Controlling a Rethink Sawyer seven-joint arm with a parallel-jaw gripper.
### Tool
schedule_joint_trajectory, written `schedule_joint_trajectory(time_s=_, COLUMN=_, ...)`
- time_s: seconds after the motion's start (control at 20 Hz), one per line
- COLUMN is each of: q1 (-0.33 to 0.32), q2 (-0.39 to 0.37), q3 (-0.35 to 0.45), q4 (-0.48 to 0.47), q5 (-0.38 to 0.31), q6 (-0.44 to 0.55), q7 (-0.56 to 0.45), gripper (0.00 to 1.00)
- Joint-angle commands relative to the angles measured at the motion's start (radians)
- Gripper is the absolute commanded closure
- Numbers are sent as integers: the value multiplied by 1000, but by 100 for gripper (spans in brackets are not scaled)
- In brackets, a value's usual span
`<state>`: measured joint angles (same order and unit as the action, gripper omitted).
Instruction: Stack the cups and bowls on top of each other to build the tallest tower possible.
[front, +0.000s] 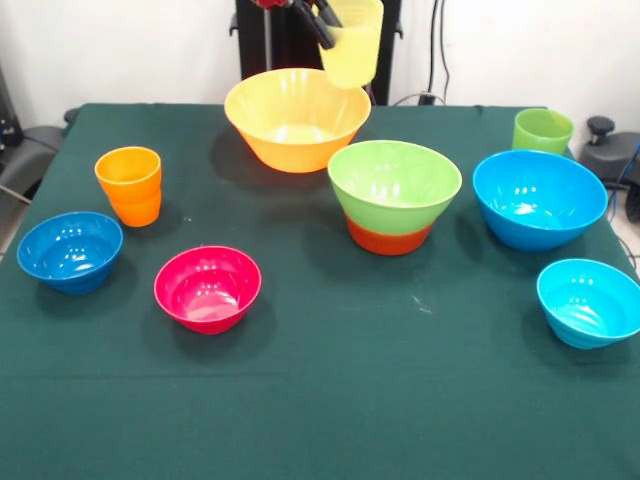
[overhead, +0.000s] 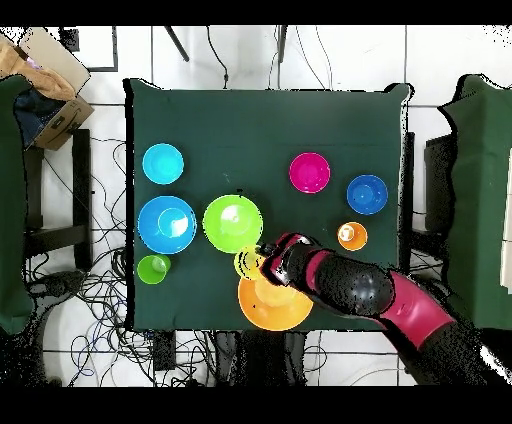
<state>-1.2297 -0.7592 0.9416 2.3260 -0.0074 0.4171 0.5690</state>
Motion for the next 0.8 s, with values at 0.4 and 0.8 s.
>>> schedule_joint_trajectory(time_s=0.4, q1=-96, q2=424, q3=155, q4=159, q5=-264, q6=-200, q7=70, gripper=100)
schedule_joint_trajectory(time_s=0.8, q1=-121, q2=522, q3=126, q4=118, q5=-437, q6=-207, q7=34, gripper=100)
